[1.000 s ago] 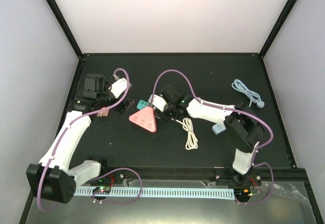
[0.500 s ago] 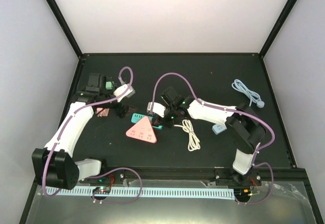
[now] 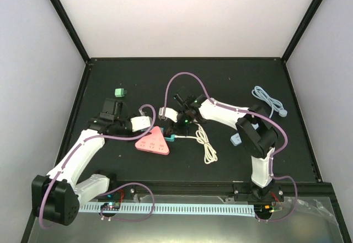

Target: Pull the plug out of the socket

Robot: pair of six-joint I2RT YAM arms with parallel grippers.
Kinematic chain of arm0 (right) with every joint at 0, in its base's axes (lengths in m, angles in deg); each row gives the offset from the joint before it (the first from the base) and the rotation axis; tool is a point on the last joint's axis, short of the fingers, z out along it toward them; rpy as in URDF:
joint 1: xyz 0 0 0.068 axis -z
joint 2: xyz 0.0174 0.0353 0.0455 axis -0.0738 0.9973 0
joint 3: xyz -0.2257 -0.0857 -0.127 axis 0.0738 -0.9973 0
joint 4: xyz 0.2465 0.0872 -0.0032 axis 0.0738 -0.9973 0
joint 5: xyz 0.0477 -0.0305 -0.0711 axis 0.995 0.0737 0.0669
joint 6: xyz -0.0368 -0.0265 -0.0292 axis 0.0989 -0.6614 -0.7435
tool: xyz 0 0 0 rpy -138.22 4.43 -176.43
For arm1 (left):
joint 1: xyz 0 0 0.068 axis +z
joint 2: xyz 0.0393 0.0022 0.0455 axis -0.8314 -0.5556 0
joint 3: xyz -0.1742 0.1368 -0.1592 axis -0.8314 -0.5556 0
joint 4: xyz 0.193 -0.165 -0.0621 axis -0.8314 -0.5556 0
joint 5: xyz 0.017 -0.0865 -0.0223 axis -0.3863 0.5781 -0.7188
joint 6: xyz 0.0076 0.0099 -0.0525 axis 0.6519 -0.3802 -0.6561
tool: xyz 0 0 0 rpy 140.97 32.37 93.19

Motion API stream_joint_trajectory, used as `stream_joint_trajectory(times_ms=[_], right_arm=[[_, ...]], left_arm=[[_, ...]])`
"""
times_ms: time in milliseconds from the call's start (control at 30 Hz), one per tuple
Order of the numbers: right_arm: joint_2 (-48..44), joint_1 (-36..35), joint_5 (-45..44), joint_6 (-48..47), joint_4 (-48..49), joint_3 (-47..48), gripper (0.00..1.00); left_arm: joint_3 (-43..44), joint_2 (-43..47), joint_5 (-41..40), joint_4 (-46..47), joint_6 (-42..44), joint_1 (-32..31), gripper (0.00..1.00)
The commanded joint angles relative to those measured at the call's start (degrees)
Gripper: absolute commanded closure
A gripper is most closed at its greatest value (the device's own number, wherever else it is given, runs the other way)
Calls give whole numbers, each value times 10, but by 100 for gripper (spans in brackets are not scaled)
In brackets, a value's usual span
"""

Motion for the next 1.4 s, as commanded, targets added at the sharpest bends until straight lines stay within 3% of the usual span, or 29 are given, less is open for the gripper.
stream_joint_trajectory(times_ms=[0, 133, 233, 433, 800, 1067, 1367], right_arm=[[21, 0, 35, -33, -54, 16, 99], [18, 3, 35, -45, -64, 16, 99], [13, 7, 37, -48, -68, 15, 99], [8, 10, 44, -48, -65, 13, 99], [3, 11, 60, -47, -66, 15, 99], [0, 10, 64, -41, -59, 19, 99], [-2, 14, 35, -43, -37, -8, 99]], left_arm=[[-7, -8, -41, 60, 24, -34, 63], [-2, -46, -93, 101, -7, -77, 75], [5, -72, -98, 94, 9, -93, 78], [-1, -107, -129, 111, 22, -115, 79], [-16, -163, -261, 131, 44, -163, 82], [-40, -142, -274, 132, 67, -165, 88], [-60, -21, -223, 177, 21, -131, 88]])
